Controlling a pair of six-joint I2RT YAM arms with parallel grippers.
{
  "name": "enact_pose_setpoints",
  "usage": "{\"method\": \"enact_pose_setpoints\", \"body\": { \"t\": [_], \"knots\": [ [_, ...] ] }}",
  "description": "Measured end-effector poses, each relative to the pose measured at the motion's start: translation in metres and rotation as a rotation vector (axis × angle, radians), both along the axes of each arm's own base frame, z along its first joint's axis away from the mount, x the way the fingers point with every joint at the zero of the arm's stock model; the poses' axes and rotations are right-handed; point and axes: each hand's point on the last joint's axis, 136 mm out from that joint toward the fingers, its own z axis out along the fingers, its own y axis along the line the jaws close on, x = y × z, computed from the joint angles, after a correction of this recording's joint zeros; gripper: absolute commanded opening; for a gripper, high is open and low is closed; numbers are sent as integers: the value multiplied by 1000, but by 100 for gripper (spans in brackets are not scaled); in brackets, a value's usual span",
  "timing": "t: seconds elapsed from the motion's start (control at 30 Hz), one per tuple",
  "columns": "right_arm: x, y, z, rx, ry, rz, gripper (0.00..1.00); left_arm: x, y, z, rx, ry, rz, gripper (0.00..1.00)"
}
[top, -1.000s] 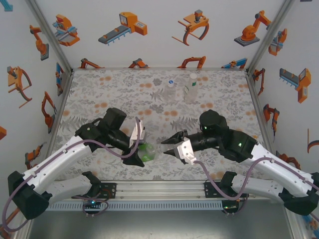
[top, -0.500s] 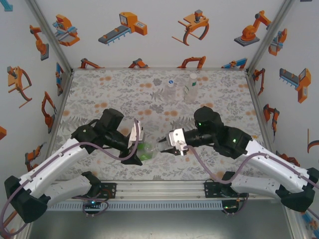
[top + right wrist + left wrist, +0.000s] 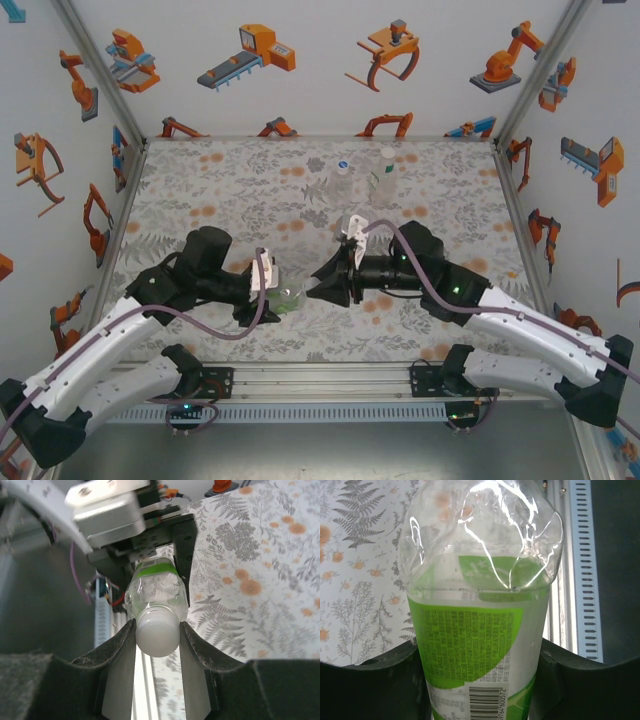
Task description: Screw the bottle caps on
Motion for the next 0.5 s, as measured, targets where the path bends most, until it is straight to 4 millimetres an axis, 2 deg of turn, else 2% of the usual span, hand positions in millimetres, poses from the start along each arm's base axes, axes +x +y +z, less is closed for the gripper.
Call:
{"method": "enact_pose_setpoints", "body": {
  "t": [0.27,0.5],
  "knots": [
    [45,2,-14,60,454,-298,0,25,5,-3,29,-70,130,0],
    [77,-2,-40,81,750,-515,1,47,9,-16,95,-88,229,0]
  ]
}}
